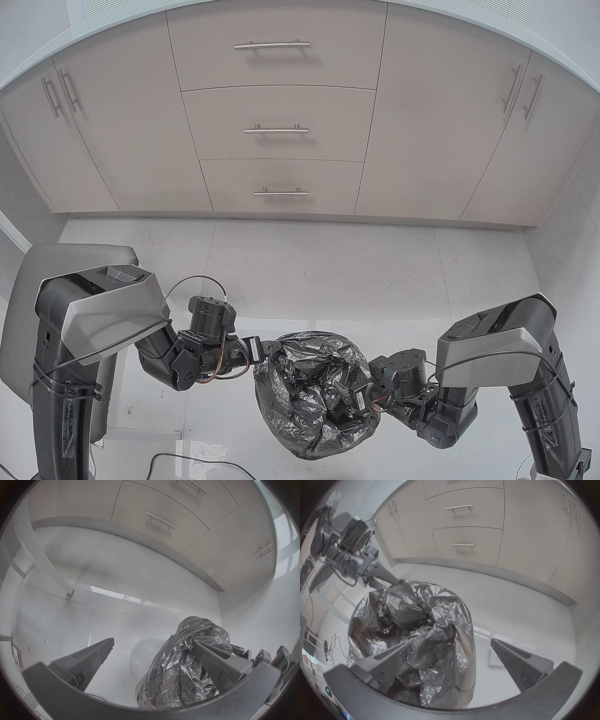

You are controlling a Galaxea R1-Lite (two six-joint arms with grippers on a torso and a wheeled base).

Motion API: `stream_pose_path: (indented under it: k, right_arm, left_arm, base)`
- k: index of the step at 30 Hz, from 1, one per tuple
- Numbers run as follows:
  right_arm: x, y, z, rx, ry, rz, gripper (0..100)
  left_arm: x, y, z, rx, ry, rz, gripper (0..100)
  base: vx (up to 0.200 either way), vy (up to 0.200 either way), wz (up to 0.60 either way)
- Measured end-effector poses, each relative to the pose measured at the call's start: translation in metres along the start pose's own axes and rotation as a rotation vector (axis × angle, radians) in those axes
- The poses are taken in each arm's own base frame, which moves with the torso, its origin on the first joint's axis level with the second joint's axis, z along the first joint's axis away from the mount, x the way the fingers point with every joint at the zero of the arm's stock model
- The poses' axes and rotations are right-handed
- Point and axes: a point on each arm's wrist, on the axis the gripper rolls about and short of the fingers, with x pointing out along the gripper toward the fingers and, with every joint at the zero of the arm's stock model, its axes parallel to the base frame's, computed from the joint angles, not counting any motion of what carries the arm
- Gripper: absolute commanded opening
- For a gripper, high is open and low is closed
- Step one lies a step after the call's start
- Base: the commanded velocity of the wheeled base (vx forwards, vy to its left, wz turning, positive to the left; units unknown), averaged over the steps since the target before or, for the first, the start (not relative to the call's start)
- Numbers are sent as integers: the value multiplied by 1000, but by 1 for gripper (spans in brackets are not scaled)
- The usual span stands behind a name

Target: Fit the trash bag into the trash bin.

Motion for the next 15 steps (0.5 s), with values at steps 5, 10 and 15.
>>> stream_pose_path:
  k: [5,10,15]
  right_arm:
    - [2,-3,-8,-23,61,-6,100]
    - [7,-12,-10,-24,110,-31,100]
    - [13,-25,-9,-11,168,-63,100]
  left_arm:
    - [0,0,0,0,-1,0,100]
    - [0,0,0,0,0,0,100]
    - [0,0,0,0,0,0,100]
  base:
    - [0,0,0]
    - [0,0,0]
    - [0,0,0]
